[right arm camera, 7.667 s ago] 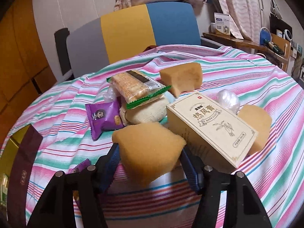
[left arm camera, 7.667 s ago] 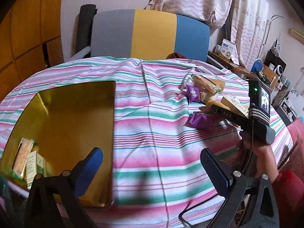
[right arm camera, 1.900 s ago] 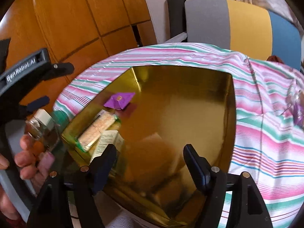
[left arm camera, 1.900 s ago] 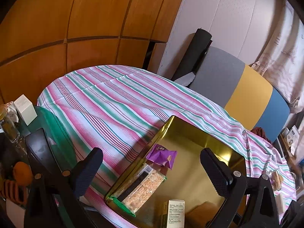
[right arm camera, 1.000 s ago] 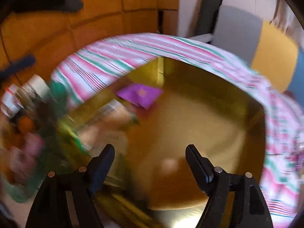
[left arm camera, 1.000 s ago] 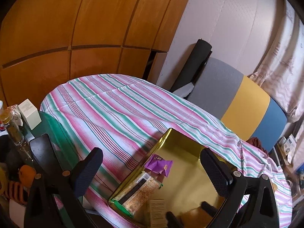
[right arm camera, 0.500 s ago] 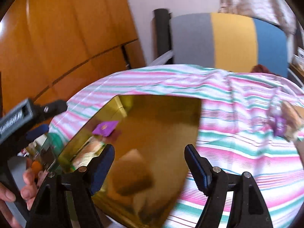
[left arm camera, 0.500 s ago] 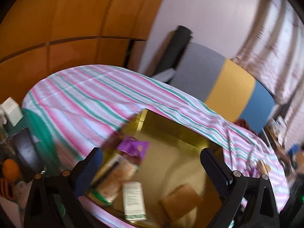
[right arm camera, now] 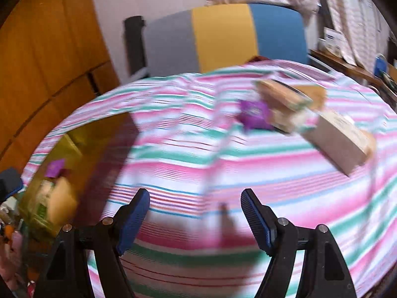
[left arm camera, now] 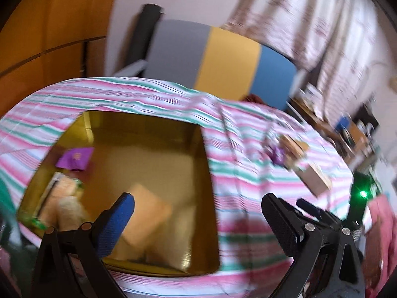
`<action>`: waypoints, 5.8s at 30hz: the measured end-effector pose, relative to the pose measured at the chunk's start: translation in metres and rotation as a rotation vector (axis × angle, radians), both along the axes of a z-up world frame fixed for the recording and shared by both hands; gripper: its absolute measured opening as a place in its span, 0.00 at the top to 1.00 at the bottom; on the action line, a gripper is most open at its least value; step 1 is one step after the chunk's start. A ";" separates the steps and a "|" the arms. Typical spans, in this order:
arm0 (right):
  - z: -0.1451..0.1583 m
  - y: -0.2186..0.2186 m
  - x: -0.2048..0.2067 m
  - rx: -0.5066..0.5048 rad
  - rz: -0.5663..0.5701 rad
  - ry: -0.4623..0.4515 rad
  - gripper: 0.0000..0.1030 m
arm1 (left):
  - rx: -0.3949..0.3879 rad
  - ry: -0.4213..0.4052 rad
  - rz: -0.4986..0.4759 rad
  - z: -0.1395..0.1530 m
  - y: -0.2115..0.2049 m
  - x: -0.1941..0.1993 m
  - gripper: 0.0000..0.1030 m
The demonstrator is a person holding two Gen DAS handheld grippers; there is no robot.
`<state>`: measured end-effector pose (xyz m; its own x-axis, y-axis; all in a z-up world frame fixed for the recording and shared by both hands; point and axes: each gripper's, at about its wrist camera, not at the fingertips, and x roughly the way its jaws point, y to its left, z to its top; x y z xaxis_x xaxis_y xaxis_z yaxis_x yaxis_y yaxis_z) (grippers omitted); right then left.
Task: Organize objects
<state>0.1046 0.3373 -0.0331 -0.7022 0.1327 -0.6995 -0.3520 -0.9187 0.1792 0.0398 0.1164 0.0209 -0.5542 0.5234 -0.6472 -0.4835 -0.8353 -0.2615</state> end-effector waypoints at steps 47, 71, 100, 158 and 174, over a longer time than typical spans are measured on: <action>-0.022 0.239 0.029 0.101 -0.357 -0.058 0.25 | -0.154 -0.045 -0.202 -0.024 0.124 0.040 0.00; -0.020 0.232 0.074 0.114 -0.493 0.087 0.40 | -0.202 0.129 -0.450 -0.031 0.292 0.041 0.00; -0.022 0.230 0.076 0.144 -0.498 0.099 0.40 | -0.183 0.194 -0.529 -0.076 0.302 0.038 0.50; 0.020 0.025 0.019 0.131 -0.005 0.220 0.40 | -0.083 0.036 0.278 -0.050 -0.062 -0.059 0.50; 0.051 -0.067 -0.005 0.050 0.237 0.287 0.40 | -0.163 0.017 0.319 -0.061 -0.079 -0.081 0.22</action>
